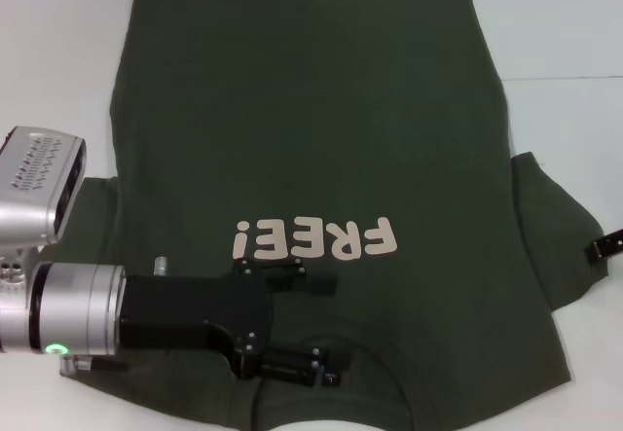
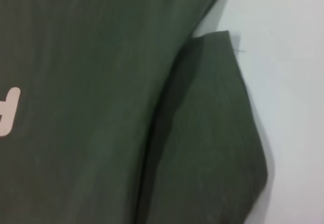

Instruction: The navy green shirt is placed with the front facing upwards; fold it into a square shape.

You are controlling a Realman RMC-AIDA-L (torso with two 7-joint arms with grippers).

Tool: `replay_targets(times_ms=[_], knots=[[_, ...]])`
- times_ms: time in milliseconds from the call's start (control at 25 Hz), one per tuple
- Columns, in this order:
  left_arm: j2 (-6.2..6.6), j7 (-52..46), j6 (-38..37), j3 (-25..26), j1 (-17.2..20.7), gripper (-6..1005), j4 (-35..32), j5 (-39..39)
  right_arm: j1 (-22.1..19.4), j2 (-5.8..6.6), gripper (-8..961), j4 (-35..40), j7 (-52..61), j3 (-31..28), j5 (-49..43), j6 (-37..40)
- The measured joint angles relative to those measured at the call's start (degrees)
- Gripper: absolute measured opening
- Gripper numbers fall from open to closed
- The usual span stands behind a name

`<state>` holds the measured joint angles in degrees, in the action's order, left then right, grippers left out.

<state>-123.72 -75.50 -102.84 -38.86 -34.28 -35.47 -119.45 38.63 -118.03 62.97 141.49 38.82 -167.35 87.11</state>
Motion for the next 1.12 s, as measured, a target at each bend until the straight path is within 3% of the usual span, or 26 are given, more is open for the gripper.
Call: replay_targets(times_ms=[720,1120], knots=[[-0.03,0.0,0.0,-0.1,0.1,884,0.1,0.0,1.9,0.79,911,-8.3,1.3,-0.1,0.0,-4.5],[-0.03,0.0,0.0,-0.1,0.2,884,0.0,-0.1,2.3,0.79,779,-9.4,1.4,-0.1,-0.1,-4.8]])
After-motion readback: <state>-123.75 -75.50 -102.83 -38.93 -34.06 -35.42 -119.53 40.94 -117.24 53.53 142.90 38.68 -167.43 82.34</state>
